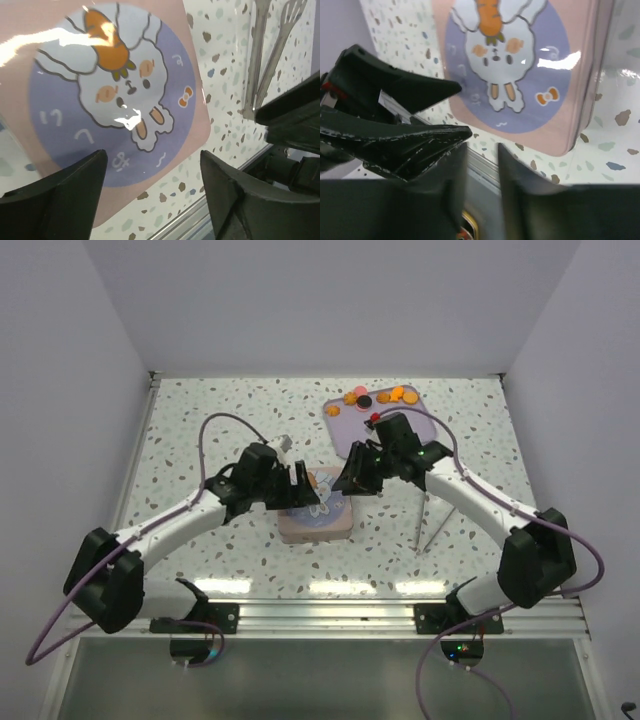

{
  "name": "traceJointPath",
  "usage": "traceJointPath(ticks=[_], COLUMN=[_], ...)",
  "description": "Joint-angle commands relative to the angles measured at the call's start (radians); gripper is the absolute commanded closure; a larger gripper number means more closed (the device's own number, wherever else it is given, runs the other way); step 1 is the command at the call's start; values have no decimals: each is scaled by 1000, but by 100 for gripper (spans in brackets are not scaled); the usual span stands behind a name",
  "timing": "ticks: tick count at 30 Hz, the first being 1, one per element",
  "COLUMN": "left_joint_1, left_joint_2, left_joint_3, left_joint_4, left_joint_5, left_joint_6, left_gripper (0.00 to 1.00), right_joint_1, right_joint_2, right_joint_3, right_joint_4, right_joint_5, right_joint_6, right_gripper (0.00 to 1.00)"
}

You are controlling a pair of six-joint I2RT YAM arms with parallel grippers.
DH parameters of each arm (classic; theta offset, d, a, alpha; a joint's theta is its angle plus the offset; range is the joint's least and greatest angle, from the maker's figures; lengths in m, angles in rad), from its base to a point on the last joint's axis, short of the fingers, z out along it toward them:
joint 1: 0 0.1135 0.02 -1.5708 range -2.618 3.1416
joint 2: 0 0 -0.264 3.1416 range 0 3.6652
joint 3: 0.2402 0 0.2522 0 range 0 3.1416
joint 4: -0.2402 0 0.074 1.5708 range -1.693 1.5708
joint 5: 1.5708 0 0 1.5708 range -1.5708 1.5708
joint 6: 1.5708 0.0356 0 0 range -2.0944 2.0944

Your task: Pack the cookies

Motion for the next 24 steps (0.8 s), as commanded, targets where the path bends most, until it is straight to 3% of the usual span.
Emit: traceJointPath(ticks=[1, 2, 4, 7, 10, 14, 16, 17, 19, 24], left_joint_1=[82, 109, 193, 256, 265, 265, 265, 265, 265, 267], left_joint_2=[-106, -124, -178, -238, -296, -428, -480, -503, -530, -519], left_joint_3=[106, 121, 167, 226, 247, 140, 47, -69, -164, -418], left_joint_4=[-152, -201, -248, -321, -341, -250, -159, -24, 104, 329], left_joint_5=[-51, -57, -87, -210, -443, -786, -839, -844, -865, -1092], left_joint_6=[73, 88, 152, 249, 262, 214, 238, 268, 326, 407], left_gripper=[18, 7, 0, 0, 0, 0, 0, 0, 0, 0], right_joint_1=[0, 1, 0, 0, 1, -2, 0, 0, 0, 0], right_joint_2=[-100, -119, -200, -332, -469, -640, -729, -755, -797, -901], right_joint_3=[106, 129, 135, 123, 106, 79, 43, 30, 0, -27], right_joint_4=[-96, -103, -111, -140, -183, -241, -246, -241, -249, -281], right_joint_5=[21, 20, 20, 27, 91, 257, 321, 375, 426, 544], right_joint_6=[-100, -123, -198, -283, -323, -292, -281, -275, -263, -245], right_gripper=[58, 42, 30, 16, 1, 1, 1, 1, 1, 1])
